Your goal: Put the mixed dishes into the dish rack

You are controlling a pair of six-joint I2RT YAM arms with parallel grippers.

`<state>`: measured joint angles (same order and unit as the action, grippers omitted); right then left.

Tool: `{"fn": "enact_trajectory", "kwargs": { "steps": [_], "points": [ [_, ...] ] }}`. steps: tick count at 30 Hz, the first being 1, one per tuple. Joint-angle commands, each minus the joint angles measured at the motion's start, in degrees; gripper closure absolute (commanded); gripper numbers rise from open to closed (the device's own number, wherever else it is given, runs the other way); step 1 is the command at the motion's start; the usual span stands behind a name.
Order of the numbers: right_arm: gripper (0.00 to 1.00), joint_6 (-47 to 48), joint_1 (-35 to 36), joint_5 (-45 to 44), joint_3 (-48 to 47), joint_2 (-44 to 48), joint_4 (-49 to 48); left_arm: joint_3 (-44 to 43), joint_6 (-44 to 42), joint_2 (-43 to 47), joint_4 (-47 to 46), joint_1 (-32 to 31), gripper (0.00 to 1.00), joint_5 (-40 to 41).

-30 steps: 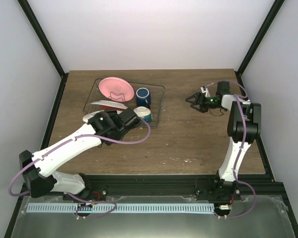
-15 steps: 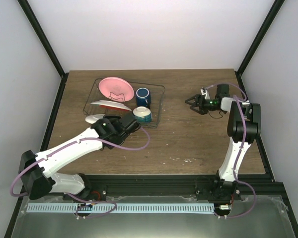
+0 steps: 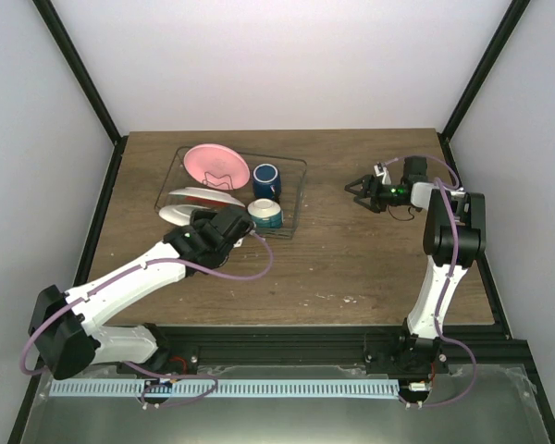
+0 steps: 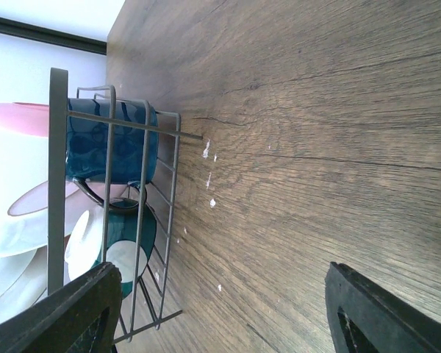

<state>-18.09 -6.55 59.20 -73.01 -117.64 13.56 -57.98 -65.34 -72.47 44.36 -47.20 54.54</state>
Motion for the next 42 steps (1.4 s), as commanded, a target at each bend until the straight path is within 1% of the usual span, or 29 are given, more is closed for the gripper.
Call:
{"fn": "enact_trajectory", "kwargs": {
  "steps": [1,8,14,21,23,26,30,39,42],
  "points": [
    [0.23,-0.37,0.53,0.92,0.16,0.21,-0.91,0.41,-5.13,1.9,-9.64,1.21,1.0,2.04],
    [0.23,-0.44,0.51,0.72,-0.11,-0.12,-0.83,1.93,-4.42,1.68,-10.25,2.99,1.0,-0.38],
    [0.22,-0.5,0.49,0.74,-0.87,-0.82,-0.25,0.03,-0.24,0.24,-5.64,3.87,1.0,-2.86],
    [0.22,-0.16,0.53,0.66,-1.89,-1.49,0.82,0.36,0.53,-1.39,-5.69,5.64,1.0,-4.27],
    [0.22,-0.04,0.52,0.57,-2.03,-1.55,1.13,0.41,0.98,-2.27,-6.06,6.42,0.94,-5.12],
    [0.22,0.18,0.49,0.54,-2.28,-1.6,1.57,0.41,0.64,-3.69,-7.73,7.58,0.8,-5.66],
    [0.21,0.63,0.51,0.57,-3.02,-1.75,2.46,-0.09,-1.11,-5.29,-10.63,8.94,0.66,-6.0],
    [0.21,1.71,0.48,1.03,-5.11,-2.79,4.33,-1.11,-6.31,-8.02,-17.4,12.03,0.5,-4.72],
    [0.21,2.23,0.48,1.26,-6.05,-3.47,5.1,-2.97,-5.47,-8.13,-16.05,12.07,0.42,-4.99]
  ]
}}
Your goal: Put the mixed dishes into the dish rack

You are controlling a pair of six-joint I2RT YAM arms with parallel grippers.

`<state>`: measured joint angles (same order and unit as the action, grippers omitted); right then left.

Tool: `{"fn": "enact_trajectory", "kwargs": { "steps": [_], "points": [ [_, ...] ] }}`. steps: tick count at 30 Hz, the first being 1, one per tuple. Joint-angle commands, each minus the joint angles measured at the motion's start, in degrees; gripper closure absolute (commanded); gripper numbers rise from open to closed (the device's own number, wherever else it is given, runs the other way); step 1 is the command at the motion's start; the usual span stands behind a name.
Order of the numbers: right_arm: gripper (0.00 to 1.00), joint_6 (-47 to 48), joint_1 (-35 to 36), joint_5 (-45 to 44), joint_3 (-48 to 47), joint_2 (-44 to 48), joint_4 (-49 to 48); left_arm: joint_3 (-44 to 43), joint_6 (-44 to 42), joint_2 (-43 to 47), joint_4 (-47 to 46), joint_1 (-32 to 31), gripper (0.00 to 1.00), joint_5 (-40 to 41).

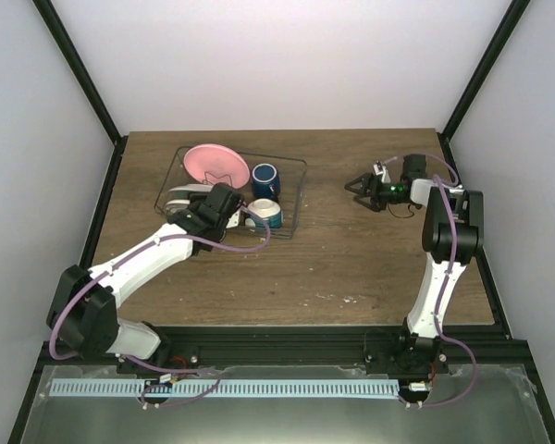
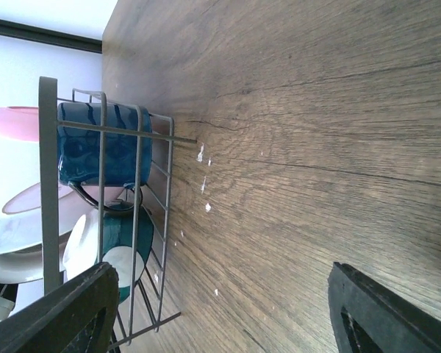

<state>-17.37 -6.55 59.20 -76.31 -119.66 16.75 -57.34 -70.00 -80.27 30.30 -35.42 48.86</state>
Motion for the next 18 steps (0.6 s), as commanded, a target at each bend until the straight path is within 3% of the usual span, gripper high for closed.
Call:
{"fn": "enact_trajectory", "kwargs": {
  "steps": [1,2,4,5,12,18],
  "points": [
    [0.21,1.67,0.5,1.32,-3.04,-1.66,2.17,-4.77,0.14,-0.4,-0.22,0.34,0.38,0.31],
    [0.2,1.78,0.51,1.39,-3.37,-1.79,2.34,-6.17,2.15,-0.35,1.75,0.23,0.3,-0.16],
    [0.17,2.38,0.51,1.32,-4.58,-2.26,3.37,-9.4,6.33,0.03,6.99,-0.17,0.03,-2.07],
    [0.16,2.63,0.49,0.97,-5.23,-2.45,3.9,-10.96,8.44,0.37,9.69,-0.65,0.01,-3.04],
    [0.07,4.38,0.49,-2.05,-10.04,-3.06,7.95,-20.18,22.12,0.84,22.94,-4.31,0.0,-8.99],
    [0.06,5.18,0.5,-3.83,-13.48,-3.24,10.97,-23.97,24.09,1.37,16.89,-4.41,0.0,-12.43]
  ]
}}
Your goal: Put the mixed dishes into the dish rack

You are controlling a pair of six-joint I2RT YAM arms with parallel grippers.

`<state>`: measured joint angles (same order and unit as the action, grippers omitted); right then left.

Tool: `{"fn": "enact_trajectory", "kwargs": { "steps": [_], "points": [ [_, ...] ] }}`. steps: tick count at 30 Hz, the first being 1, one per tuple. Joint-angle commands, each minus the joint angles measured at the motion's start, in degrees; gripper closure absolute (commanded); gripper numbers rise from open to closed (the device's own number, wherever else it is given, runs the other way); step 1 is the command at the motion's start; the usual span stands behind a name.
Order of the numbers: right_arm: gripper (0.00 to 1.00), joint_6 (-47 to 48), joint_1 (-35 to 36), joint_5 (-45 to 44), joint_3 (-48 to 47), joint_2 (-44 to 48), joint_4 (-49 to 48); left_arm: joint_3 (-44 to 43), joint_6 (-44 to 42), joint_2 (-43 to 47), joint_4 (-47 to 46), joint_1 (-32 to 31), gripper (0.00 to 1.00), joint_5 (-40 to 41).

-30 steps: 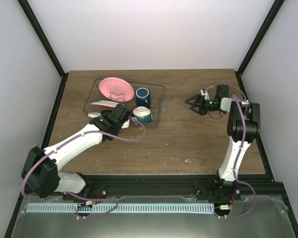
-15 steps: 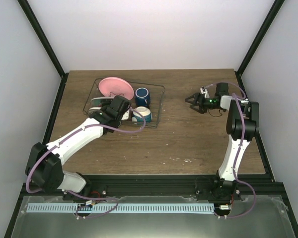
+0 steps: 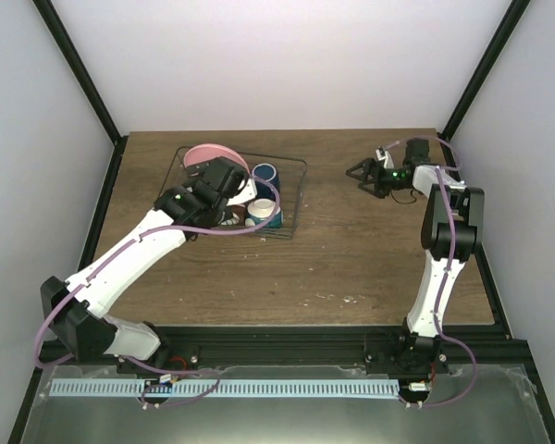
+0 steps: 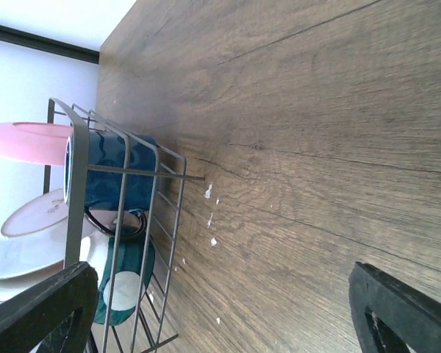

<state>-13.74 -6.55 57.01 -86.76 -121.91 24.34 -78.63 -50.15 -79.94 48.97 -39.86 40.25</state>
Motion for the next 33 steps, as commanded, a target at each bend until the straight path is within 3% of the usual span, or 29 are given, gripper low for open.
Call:
{"fn": "enact_trajectory", "kwargs": {
  "steps": [1,5,11,19,27,33],
  "points": [
    [0.06,1.75,0.54,-2.37,-3.37,-0.79,4.02,-3.23,4.78,0.88,-3.54,0.08,0.0,-3.97],
    [0.05,2.78,0.49,-6.72,-3.94,0.61,6.27,-5.24,6.78,-2.07,-12.74,1.86,0.0,0.33],
    [0.05,3.62,0.78,-12.36,-3.86,3.8,8.29,-19.48,21.39,-14.51,-6.72,12.62,0.0,-0.39],
    [0.04,4.41,3.6,-21.29,-2.92,8.13,9.9,-26.21,28.78,-24.25,-8.65,21.61,0.0,-3.66],
    [0.0,1.83,3.65,-30.89,0.24,13.1,5.42,-33.86,48.97,-25.7,-9.16,26.8,0.0,-32.16],
    [0.0,2.18,3.65,-39.17,-3.32,12.94,4.2,-35.29,60.45,-27.19,-12.34,38.75,0.0,-52.69]
  ]
}}
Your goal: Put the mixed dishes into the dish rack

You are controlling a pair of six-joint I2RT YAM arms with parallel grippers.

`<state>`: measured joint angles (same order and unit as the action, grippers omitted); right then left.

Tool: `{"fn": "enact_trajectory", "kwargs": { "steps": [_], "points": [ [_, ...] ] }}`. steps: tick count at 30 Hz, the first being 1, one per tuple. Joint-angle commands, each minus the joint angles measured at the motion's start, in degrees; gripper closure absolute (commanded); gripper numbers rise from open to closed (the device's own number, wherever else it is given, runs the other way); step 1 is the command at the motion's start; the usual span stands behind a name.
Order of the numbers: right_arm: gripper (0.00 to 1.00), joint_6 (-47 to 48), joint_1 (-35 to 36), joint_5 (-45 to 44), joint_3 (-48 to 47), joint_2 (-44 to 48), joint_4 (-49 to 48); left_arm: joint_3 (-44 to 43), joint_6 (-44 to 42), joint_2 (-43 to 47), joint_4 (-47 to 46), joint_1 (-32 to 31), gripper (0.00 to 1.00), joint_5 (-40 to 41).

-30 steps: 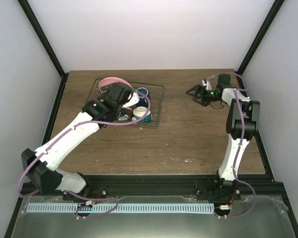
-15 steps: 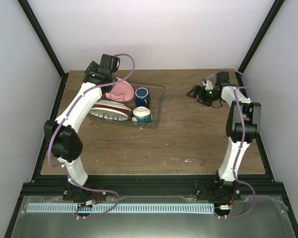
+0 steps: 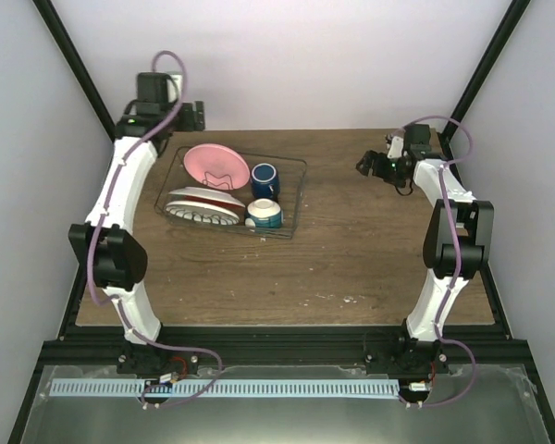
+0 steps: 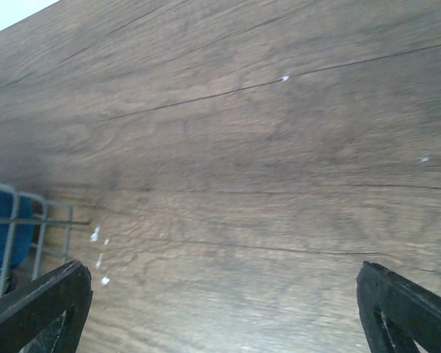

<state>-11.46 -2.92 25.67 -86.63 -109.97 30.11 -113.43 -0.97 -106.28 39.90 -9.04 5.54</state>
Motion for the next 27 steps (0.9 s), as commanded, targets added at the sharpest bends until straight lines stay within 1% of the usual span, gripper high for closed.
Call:
{"fn": "enact_trajectory", "kwargs": {
  "steps": [1,3,7,15,18,27],
  "points": [
    [0.0,0.09,-0.03,-9.04,-3.9,0.85,-1.57,0.39,12.52,-0.86,-4.46,9.94,0.0,-20.68],
    [0.0,0.41,0.02,-10.99,-4.45,0.58,-1.72,2.04,13.96,-1.13,-6.02,13.04,0.0,-22.9],
    [0.0,1.18,0.02,-12.43,-5.03,-0.35,-1.19,3.44,12.77,-2.72,-5.61,16.05,0.0,-22.21],
    [0.0,-0.34,-0.03,-13.92,-4.35,-1.23,-1.18,5.37,10.34,-5.25,-4.09,16.16,0.0,-17.03],
    [0.0,-0.83,-0.07,-14.24,-4.74,-1.64,-1.19,6.52,10.33,-4.69,-5.49,16.17,0.0,-13.93],
    [0.0,-0.93,-0.07,-14.33,-6.16,-2.77,-0.6,7.34,8.09,-3.45,-7.39,16.15,0.0,-12.27]
  ]
}}
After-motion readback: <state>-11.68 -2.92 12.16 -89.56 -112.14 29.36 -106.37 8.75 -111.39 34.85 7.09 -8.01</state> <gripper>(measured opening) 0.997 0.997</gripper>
